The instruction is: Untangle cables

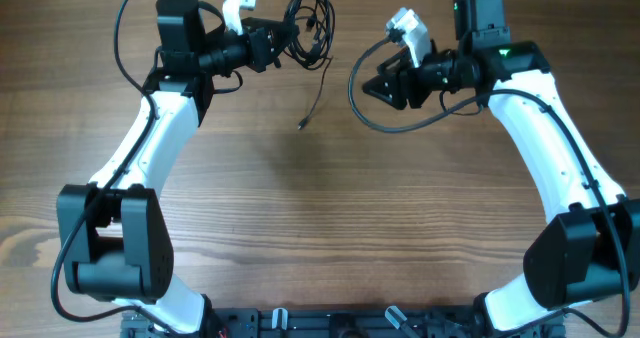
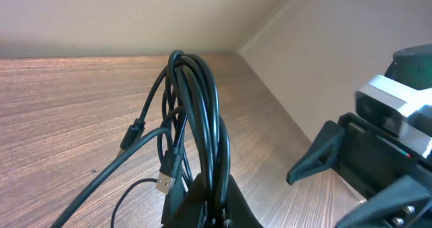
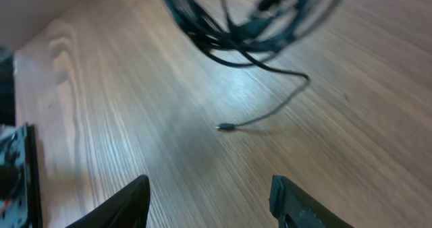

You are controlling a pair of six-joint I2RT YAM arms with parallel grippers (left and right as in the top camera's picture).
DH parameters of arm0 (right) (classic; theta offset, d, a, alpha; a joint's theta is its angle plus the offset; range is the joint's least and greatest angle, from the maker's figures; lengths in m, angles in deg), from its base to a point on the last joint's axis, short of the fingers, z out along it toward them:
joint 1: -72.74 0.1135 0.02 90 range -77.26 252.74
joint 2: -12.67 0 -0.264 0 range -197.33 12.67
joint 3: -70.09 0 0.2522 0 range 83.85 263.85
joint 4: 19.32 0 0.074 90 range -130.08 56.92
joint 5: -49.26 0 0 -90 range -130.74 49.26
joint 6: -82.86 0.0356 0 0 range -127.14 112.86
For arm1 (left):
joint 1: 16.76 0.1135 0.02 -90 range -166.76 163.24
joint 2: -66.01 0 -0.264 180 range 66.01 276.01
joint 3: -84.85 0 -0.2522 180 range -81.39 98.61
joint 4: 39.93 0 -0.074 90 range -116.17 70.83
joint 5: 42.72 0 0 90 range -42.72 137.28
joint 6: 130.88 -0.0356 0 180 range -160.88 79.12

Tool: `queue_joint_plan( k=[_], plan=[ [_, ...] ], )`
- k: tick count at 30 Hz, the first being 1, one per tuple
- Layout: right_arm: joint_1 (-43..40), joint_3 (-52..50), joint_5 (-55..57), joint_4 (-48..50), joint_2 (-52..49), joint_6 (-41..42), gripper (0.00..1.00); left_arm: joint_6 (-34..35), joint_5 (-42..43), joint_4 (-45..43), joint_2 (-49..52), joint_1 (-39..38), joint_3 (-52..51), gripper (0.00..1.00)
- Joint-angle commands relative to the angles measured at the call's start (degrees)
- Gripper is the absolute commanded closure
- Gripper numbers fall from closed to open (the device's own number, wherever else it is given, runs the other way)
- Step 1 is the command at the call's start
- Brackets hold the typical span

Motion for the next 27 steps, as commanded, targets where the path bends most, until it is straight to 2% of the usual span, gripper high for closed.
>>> queue_joint_plan(
  k=[1,6,11,16,27],
  plan=[
    [0.3,-0.2,-7.0,0.1,-0.6,-10.9,0.41,3.7,0.7,-0.9,-1.8,0.0,0.5,0.96],
    [0.3,-0.2,-8.8,3.1,-0.9,-12.7,0.41,10.4,5.5,-5.8,-1.9,0.0,0.5,0.96],
    [0.3,-0.2,-8.9,4.7,-2.5,-12.5,0.43,19.8,9.9,-17.0,-1.9,0.3,0.5,0.96],
    [0.5,-0.2,-9.7,6.5,-3.3,-12.1,0.43,26.3,11.3,-23.2,-1.9,1.0,0.5,0.96],
    [1.0,-0.2,-10.0,11.6,-3.4,-9.5,0.43,28.5,13.6,-24.2,-1.9,1.1,0.5,0.96]
  ],
)
